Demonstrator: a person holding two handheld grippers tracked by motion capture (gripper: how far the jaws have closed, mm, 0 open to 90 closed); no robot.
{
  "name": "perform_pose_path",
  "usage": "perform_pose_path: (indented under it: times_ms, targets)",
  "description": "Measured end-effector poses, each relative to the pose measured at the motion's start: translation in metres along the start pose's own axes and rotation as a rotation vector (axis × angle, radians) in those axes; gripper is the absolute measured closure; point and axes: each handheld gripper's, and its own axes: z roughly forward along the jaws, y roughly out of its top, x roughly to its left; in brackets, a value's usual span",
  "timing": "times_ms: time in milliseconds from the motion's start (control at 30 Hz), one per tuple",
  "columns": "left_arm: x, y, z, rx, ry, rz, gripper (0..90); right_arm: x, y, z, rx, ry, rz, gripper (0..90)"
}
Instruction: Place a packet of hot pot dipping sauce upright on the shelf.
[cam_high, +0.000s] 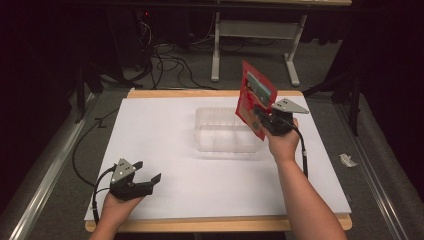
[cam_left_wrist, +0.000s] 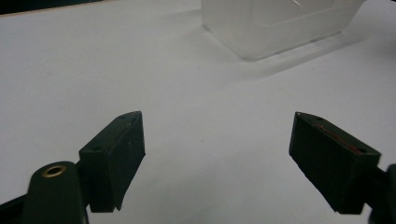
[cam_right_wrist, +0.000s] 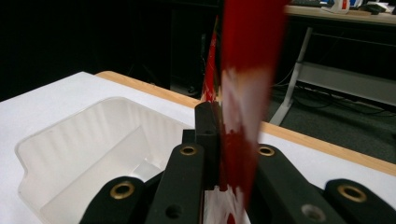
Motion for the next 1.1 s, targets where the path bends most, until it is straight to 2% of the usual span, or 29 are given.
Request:
perform_pose_path:
  times_ms: [100, 267, 433, 467, 733, 900, 1100]
  targets:
    - [0.001, 0.0, 0.001, 0.005, 0.002, 0.001, 18.9, -0.001, -0.006, 0.006, 0.009, 0.008, -0.01, 89.0]
    - [0.0, -0.001, 0.0, 0.006, -0.002, 0.006, 19.0, -0.001, -0.016, 0.009, -0.008, 0.003, -0.011, 89.0]
    - [-0.001, -0.001, -0.001, 0.006, -0.005, 0.009, 19.0, -0.001, -0.018, 0.011, -0.024, 0.004, -0.019, 89.0]
    - [-0.002, -0.001, -0.001, 0.003, -0.005, 0.005, 19.0, -0.001, -0.019, 0.013, -0.017, 0.001, -0.036, 89.0]
    - [0.0, -0.002, 0.002, 0.011, -0.007, 0.008, 19.0, -0.001, -0.023, 0.018, -0.008, 0.0, -0.032, 89.0]
    - [0.0, -0.002, 0.002, 0.01, -0.006, 0.009, 19.0, 0.001, -0.028, 0.025, 0.019, -0.005, -0.06, 89.0]
    - [0.0, -0.001, 0.0, 0.008, -0.007, 0.011, 19.0, 0.002, -0.031, 0.028, 0.032, -0.011, -0.053, 88.9]
